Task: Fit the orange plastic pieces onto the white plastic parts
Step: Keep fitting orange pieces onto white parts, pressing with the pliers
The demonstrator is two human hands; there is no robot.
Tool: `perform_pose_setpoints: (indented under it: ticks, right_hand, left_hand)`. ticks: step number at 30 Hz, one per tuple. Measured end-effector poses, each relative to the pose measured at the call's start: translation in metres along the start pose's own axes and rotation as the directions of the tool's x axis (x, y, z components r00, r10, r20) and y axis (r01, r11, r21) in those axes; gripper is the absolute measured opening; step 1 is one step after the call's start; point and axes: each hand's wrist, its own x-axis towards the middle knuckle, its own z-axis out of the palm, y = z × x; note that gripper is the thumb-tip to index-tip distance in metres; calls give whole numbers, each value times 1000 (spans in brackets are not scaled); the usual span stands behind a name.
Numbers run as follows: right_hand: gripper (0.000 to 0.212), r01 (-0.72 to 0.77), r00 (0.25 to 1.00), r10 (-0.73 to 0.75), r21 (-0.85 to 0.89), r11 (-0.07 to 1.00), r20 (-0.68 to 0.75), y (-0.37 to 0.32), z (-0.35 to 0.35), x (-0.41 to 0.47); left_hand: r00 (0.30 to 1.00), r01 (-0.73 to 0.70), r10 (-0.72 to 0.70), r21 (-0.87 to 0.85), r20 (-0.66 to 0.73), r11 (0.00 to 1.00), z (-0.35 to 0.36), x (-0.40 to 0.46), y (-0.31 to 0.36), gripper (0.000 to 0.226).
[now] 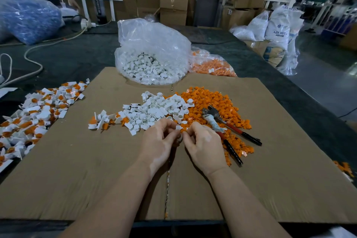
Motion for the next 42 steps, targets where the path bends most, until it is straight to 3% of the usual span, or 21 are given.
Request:
perform_pose_setpoints:
  ticks: [11,15,17,22,42]
  right_hand:
    - [17,2,998,-6,61,998,59,2,0,0]
    - [11,3,1000,-3,93,996,-2,1,-1,0]
    - [18,13,1000,-12,106,994,-12,1,-2,0]
    - [30,64,998,-64,112,992,-1,0,-3,-1]
    - [24,59,997,-64,97,994,48,0,-4,2]
  left_hand:
    - [1000,25,-24,-56,7,998,-1,2,2,5]
    - [1000,25,-25,-69,-3,997,-2,3,3,16]
    - [1000,26,-25,-76,10,997,-3,2,3,19]
    - [999,18,-16,-55,42,998,-5,2,2,17]
    - [999,-21,21,3,25,1000,-4,3,4,17]
